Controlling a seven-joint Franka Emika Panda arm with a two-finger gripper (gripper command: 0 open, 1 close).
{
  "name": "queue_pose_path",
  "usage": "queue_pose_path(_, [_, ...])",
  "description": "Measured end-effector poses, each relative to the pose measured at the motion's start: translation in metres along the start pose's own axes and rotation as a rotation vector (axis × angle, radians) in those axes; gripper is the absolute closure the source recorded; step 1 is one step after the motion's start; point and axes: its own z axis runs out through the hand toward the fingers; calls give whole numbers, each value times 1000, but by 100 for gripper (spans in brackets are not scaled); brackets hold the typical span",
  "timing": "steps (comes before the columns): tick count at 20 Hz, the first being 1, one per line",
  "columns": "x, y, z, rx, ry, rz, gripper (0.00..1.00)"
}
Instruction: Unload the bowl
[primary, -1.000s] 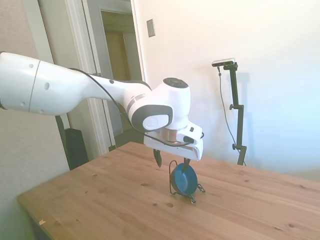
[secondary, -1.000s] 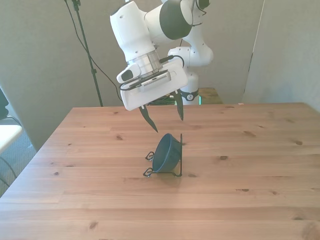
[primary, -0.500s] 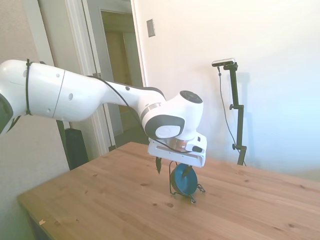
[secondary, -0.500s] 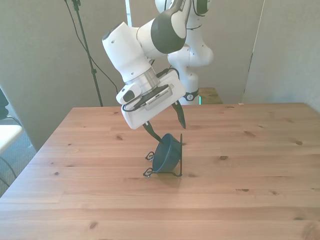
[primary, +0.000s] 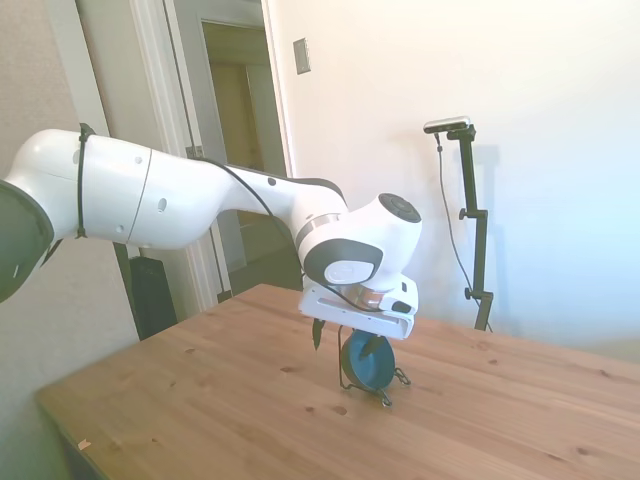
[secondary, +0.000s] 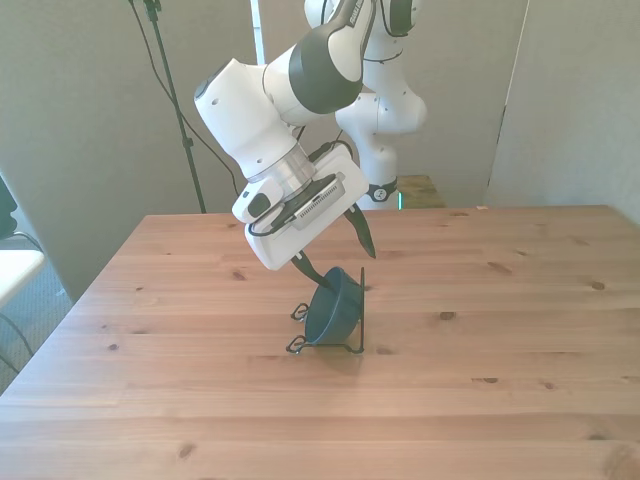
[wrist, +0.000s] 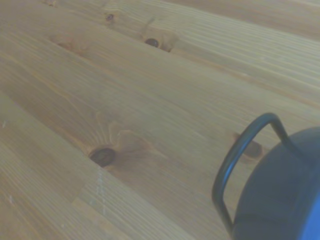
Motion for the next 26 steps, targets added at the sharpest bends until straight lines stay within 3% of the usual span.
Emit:
queue_pose_path(12, [17,7,13,21,-55,-7,100])
queue_pose_path(26, [28,18,3,69,-80,-5,100])
